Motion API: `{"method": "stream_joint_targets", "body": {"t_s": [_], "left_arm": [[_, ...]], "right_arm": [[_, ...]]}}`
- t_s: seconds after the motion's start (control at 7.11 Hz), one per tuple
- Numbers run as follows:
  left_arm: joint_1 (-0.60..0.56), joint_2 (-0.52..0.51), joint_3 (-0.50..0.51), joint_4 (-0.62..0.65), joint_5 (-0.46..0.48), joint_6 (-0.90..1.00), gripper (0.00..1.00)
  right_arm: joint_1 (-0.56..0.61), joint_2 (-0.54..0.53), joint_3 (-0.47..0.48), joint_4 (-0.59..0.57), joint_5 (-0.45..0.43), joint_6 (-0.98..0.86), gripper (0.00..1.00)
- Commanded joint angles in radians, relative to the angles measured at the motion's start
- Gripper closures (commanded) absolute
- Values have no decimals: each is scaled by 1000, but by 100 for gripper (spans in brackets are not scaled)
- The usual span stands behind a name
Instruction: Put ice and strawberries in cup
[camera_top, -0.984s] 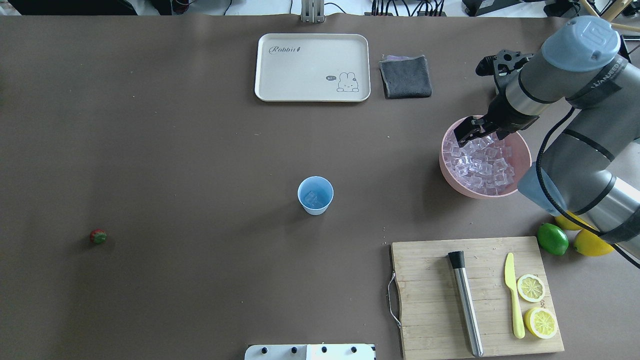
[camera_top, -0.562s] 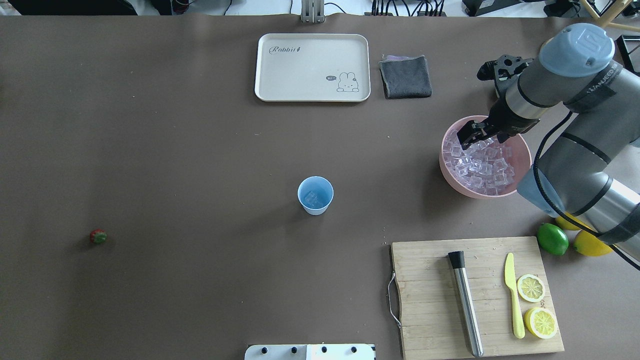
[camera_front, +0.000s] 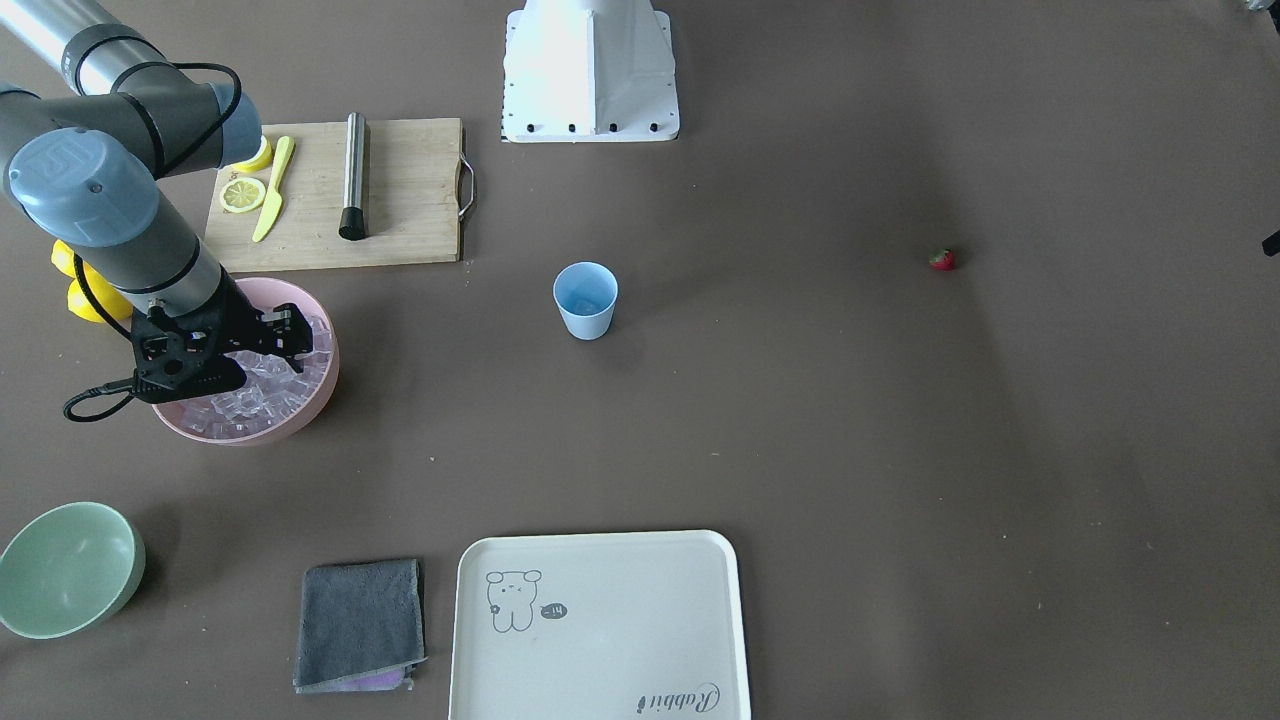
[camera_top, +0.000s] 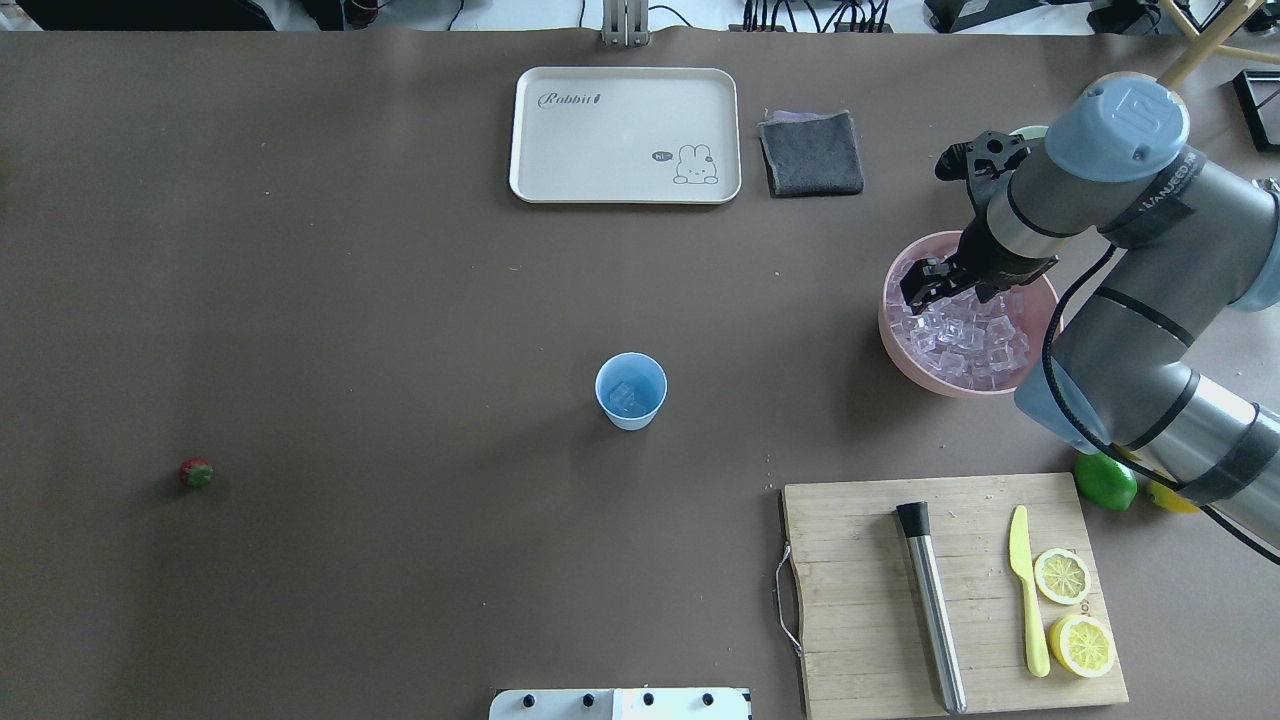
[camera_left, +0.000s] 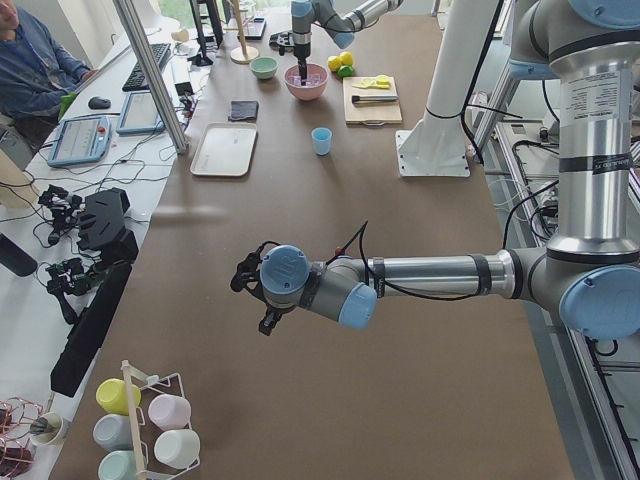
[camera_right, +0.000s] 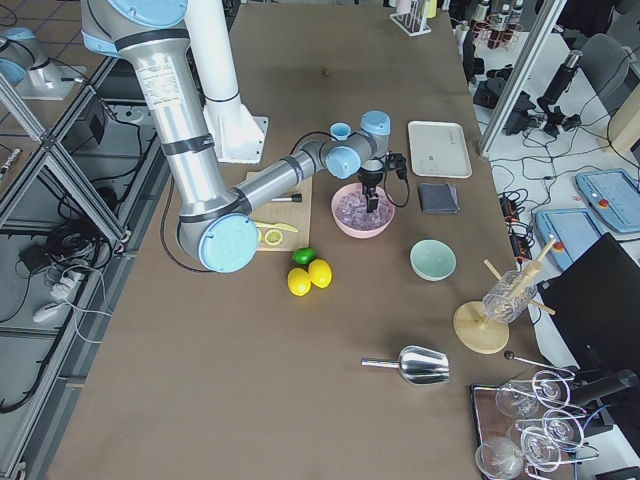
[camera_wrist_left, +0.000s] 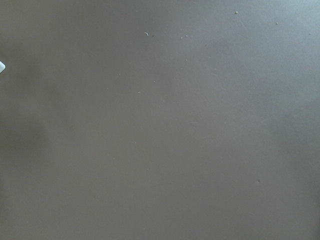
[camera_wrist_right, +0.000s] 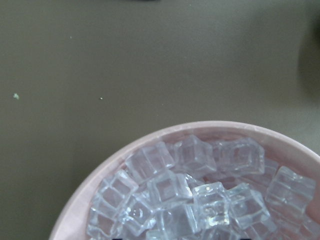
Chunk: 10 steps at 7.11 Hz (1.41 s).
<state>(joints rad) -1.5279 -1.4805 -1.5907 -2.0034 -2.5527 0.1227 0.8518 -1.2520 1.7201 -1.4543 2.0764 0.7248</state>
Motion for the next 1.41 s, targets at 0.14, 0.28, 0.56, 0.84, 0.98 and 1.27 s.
{"method": "stream_joint_targets", "body": {"t_s": [0.14,0.28,0.56,0.84,0.98,1.27], "left_arm": [[0,-1,0,0,0,0,1],[0,-1,0,0,0,0,1],[0,-1,0,0,0,0,1],[0,-1,0,0,0,0,1],[2,-1,0,0,0,0,1],[2,-1,0,0,0,0,1]], "right_arm": [[-3,-3,-5,0,-7,2,35],[-5,6,-11,0,-9,2,37],[-10,11,-17,0,-9,2,38],[-10,9,-16,0,-9,2,56],[-10,9,-14,0,-9,2,84],[-8,13,-4,2,-7,4,100]]}}
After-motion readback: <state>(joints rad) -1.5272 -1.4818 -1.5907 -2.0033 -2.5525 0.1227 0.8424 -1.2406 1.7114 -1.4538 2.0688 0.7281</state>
